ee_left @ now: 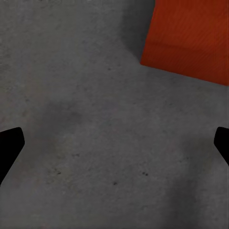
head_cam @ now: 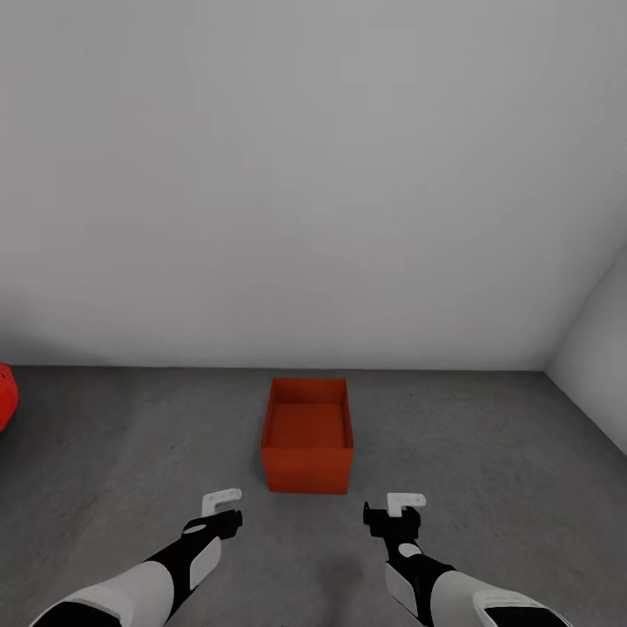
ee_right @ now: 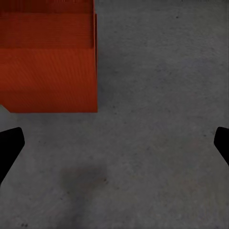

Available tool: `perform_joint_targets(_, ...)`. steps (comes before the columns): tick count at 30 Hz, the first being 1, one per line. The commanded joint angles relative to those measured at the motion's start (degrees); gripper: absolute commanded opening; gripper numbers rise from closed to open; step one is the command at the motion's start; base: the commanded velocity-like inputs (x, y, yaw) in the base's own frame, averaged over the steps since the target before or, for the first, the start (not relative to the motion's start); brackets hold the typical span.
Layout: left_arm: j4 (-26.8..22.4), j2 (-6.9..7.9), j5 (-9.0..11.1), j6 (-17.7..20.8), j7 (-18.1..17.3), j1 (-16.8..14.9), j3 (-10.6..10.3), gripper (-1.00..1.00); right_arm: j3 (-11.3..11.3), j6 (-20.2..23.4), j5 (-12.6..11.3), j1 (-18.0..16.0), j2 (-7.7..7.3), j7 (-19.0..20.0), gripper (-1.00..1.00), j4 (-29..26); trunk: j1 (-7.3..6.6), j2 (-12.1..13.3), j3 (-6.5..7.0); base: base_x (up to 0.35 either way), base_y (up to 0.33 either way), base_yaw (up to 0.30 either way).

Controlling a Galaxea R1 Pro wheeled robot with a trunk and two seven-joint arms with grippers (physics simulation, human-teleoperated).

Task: Move the two storage containers from the living room to the garage. In the garage, place one container on the floor and stack the other container on top of it (either order is fine).

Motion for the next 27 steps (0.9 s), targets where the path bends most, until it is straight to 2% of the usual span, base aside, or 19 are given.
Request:
perform_joint_targets(1, 0.04, 0.0, 0.55, -0.2, 0.22, -0.05, -0.49, 1.0, -0.24, -0.16, 0.55, -0.07, 0.01, -0.35, 1.0, 0.12, 0.02, -0.08, 0.01, 0.0, 0.0, 0.0)
perform_joint_targets(27, 0.04, 0.0, 0.55, -0.11, 0.23, -0.05, -0.49, 1.0, -0.24, -0.16, 0.58, -0.07, 0.01, -0.35, 1.0, 0.12, 0.02, -0.08, 2.45, 0.0, 0.0, 0.0)
